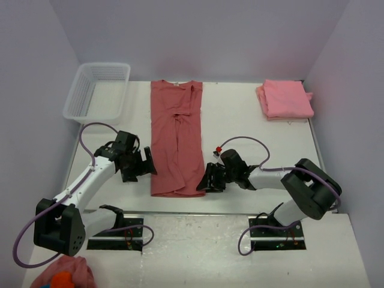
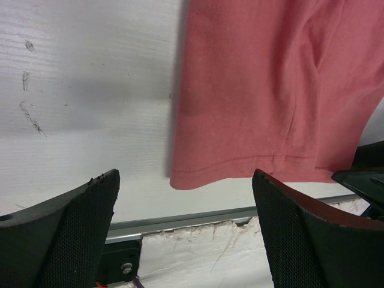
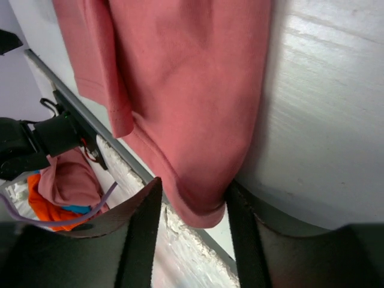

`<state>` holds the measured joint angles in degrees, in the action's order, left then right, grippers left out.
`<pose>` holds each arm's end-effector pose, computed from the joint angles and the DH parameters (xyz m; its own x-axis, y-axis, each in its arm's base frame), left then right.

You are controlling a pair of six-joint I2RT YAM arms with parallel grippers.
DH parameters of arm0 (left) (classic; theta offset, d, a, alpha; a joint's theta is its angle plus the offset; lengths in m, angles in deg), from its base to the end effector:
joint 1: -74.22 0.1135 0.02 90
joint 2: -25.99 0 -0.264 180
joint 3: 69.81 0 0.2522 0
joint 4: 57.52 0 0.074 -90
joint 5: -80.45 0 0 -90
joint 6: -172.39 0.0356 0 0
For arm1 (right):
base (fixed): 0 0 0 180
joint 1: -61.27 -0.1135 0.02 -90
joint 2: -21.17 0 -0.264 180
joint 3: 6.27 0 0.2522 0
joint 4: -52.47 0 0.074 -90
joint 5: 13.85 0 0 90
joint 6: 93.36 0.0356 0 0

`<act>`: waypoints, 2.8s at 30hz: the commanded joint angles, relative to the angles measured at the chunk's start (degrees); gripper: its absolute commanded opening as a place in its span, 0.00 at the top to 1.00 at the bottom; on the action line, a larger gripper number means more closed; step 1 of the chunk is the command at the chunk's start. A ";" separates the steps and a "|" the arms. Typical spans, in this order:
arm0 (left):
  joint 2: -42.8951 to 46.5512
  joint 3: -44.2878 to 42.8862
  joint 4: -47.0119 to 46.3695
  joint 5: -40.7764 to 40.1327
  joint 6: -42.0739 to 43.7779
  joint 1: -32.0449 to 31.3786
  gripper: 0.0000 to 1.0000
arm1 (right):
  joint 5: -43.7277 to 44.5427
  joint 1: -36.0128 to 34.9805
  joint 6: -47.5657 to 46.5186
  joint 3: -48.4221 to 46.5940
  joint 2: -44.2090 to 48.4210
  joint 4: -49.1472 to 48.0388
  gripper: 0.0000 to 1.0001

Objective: Fold and stack the t-shirts
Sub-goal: Grab the bottom of the folded rectangular tshirt with both arms

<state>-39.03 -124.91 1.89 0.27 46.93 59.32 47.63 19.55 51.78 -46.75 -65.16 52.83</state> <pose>0.1873 -0.0561 0.2073 -0.9172 -0.3475 -0.1949 -0.2708 0.9026 -0.3348 0.1765 0.1801 0.1200 -0.9901 0.0831 -0.1127 -0.0331 0.6434 0.7648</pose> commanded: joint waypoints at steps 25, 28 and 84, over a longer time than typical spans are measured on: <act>-1.34 -0.50 3.04 -0.07 1.54 0.31 0.07 | 5.75 -0.03 0.77 2.73 -1.48 -0.31 1.00; -2.83 0.56 1.56 2.99 2.24 0.22 0.07 | 6.01 0.05 -0.11 2.02 -0.60 0.93 1.00; -4.51 12.07 -7.77 13.38 -2.77 0.13 1.00 | 14.71 -0.03 -6.96 -0.53 6.60 17.79 1.00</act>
<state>-45.06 -111.21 -10.44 16.21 42.73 59.32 56.44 19.55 48.52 -46.29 -60.70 62.05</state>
